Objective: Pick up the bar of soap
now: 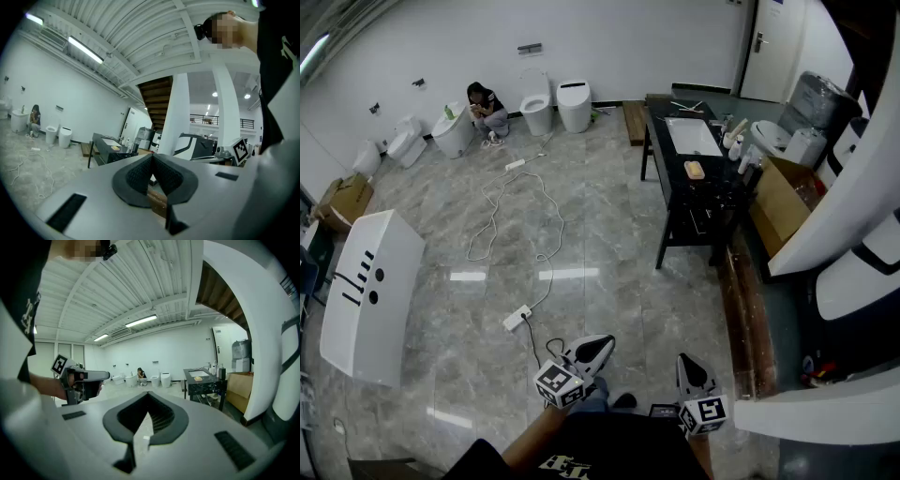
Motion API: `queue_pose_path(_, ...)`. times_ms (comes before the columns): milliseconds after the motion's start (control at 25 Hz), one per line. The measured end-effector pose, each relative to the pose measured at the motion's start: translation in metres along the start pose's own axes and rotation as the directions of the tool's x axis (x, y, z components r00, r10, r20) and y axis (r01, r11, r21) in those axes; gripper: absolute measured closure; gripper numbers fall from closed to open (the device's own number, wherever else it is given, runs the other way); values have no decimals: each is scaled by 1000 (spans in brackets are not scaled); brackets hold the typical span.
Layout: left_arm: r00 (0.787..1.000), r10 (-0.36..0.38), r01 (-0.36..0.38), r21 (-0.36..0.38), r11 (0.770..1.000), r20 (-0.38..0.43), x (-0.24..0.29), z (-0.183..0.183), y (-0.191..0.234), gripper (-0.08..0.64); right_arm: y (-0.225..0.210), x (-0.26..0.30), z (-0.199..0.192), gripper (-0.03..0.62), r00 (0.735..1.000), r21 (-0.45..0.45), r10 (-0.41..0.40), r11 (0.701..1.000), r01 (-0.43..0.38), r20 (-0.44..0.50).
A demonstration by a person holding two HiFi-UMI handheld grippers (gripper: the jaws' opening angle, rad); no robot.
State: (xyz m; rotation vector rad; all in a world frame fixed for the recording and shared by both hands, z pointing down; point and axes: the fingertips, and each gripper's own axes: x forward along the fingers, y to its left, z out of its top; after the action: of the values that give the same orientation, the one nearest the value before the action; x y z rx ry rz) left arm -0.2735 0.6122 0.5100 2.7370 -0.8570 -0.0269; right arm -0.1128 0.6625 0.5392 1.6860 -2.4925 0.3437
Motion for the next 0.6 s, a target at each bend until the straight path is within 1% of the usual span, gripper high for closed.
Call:
queue_pose_path(80,1000,-19,18,10,1000,9,11,4,-5,552,-10,0,10,583,999,53,25,998,-27,31)
queue_pose_path(160,999,-35,35,28,999,10,20,8,-9,552,-19,1,18,583,998,75,36,996,-40,54)
queue_pose_path(240,999,-47,47,37,998,7,28,12,-14,552,-28,0,22,583,998,57,26,998,-29,55)
queue_pose_path(440,997,-74,74,20,997,2,40,7,-34,552,-42,-7,26,583,999,35,4,999,-5,49)
queue_pose_path(520,996,-84,84,18,996,-8,45,4,-33,552,-45,-8,23,583,999,20,-2,1000,1,48)
queue_pose_path(600,997,-75,76,15,997,-13,44,5,-27,552,-40,-6,13,583,999,17,1,1000,-1,35)
